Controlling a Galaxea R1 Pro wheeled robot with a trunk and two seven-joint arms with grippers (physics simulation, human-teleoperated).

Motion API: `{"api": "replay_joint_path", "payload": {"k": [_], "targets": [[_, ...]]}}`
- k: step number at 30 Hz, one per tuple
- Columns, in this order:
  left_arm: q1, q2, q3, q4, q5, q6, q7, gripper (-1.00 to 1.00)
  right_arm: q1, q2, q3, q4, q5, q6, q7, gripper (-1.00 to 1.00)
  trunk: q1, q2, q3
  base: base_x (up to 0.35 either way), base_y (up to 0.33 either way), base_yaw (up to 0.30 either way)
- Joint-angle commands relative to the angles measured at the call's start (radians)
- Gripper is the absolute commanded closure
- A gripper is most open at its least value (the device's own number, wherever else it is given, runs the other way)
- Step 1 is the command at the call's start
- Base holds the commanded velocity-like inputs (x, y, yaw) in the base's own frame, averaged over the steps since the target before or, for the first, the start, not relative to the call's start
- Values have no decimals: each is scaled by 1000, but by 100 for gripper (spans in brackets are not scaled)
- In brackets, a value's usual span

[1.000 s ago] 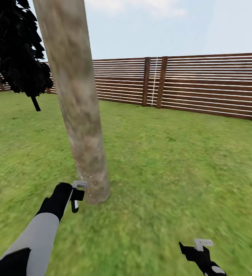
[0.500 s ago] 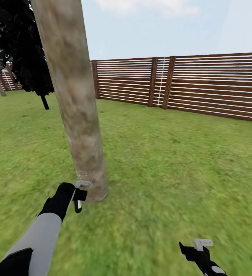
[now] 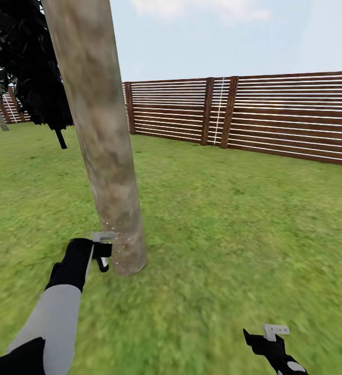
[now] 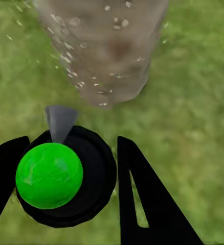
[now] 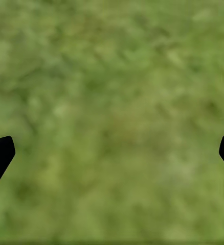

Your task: In the garden, pick up the pesticide atomizer on the floor and spray pesticide onto both trees until each tree trunk is fully covered.

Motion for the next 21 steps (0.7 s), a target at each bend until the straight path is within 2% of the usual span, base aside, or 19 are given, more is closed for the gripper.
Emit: {"api": "replay_joint_path", "payload": {"k": [1,4,7,8,11,13,14,15,17,19,21], "targets": [[-1,-11,-16,0,-11,5,0,100,0,0,0,0,0,0,0,-100,0,0,0,0,0,0],[-4,-36,-42,1,-10,31,-1,100,0,0,0,0,0,0,0,-100,0,0,0,0,0,0],[-6,-28,-45,-1,-9,35,-3,100,0,0,0,0,1,0,0,-100,0,0,0,0,0,0],[-13,-19,-41,1,-9,36,-4,100,0,0,0,0,0,0,0,-100,0,0,0,0,0,0],[-30,49,-37,5,-7,37,-19,100,0,0,0,0,1,0,0,-100,0,0,0,0,0,0],[-45,70,-41,6,-10,39,-96,100,0,0,0,0,0,0,0,-100,0,0,0,0,0,0],[-51,68,-49,6,-15,66,-138,100,0,0,0,0,0,0,0,-100,0,0,0,0,0,0],[-54,60,-79,5,-15,98,-151,100,0,0,0,0,1,0,0,-100,0,0,0,0,0,0],[-61,49,-184,-4,-12,139,-160,100,0,0,0,0,1,0,0,-100,0,0,0,0,0,0],[-68,29,-217,-9,-11,165,-161,100,0,0,0,0,1,0,0,-100,0,0,0,0,0,0],[-74,36,-218,-11,-12,170,-161,100,0,0,0,0,1,0,0,-100,0,0,0,0,0,0]]}}
